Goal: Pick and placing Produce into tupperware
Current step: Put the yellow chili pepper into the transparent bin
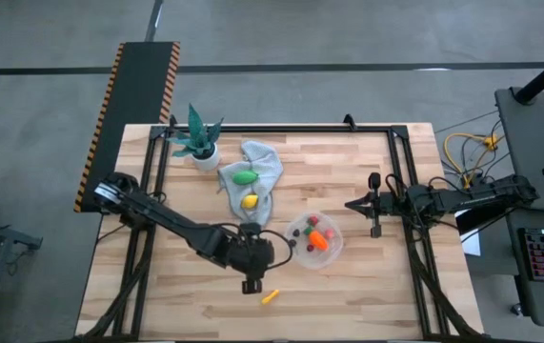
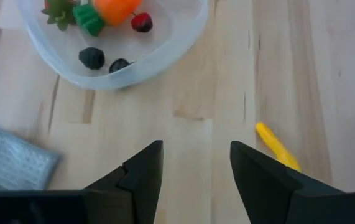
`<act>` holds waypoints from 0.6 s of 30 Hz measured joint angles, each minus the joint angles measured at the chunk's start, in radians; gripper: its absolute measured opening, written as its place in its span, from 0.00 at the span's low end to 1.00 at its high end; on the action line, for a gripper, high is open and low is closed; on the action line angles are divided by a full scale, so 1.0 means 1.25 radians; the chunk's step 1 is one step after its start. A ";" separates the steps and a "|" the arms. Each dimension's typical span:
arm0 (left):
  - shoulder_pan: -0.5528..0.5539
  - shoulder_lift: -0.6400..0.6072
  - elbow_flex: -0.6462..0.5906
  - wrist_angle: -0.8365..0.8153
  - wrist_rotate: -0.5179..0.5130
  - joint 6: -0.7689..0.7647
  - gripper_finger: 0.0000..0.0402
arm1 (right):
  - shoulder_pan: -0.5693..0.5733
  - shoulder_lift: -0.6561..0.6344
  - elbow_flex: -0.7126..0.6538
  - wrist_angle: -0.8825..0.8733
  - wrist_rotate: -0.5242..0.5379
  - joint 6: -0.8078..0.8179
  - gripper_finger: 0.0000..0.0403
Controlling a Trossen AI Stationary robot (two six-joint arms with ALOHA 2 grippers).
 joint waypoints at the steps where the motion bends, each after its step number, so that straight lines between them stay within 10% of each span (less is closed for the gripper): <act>1: -0.001 0.003 0.000 0.005 0.000 -0.014 0.43 | 0.000 0.000 0.000 -0.001 0.000 -0.008 0.02; 18: -0.075 0.190 0.229 -0.057 0.003 -0.187 0.28 | 0.000 0.001 0.000 -0.037 0.000 -0.036 0.02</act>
